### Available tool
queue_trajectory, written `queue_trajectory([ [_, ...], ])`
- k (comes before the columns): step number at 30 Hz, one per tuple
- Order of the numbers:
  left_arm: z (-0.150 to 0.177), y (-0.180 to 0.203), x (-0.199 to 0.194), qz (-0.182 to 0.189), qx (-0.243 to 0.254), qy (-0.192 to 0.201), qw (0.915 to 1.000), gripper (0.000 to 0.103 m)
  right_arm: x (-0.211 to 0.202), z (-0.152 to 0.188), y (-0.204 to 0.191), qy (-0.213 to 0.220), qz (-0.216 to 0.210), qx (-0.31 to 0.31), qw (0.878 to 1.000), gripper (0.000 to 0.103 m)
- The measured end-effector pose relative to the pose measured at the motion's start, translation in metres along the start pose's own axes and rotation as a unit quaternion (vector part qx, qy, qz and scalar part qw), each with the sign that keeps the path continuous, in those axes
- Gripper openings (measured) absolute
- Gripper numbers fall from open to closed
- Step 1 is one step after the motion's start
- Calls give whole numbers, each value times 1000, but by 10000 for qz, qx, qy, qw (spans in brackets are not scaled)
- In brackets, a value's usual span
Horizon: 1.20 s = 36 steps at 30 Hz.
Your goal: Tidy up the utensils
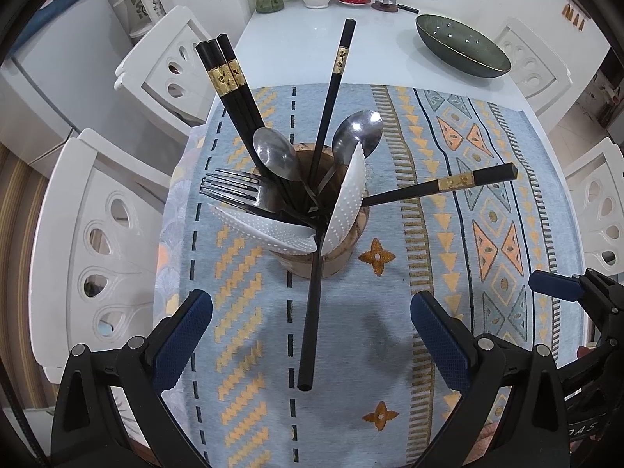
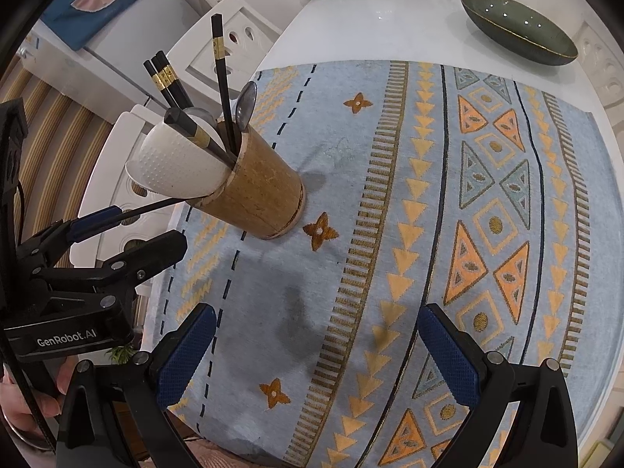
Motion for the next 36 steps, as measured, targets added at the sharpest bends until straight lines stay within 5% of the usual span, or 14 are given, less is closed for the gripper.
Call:
queue_trajectory([
  [36, 13, 13, -12, -222, 301, 329, 9988, 102, -9, 12, 5, 203, -7, 246, 9995, 103],
])
Point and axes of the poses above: each gripper's, at about its wrist camera, not at the fingertips, and x roughly the way its jaws point, y to its right, z to its underside, the point moved 4 cm from there along x, roughly the way its jaws point, and after that the axes turned 14 degrees about z, right-handed, at the moved point
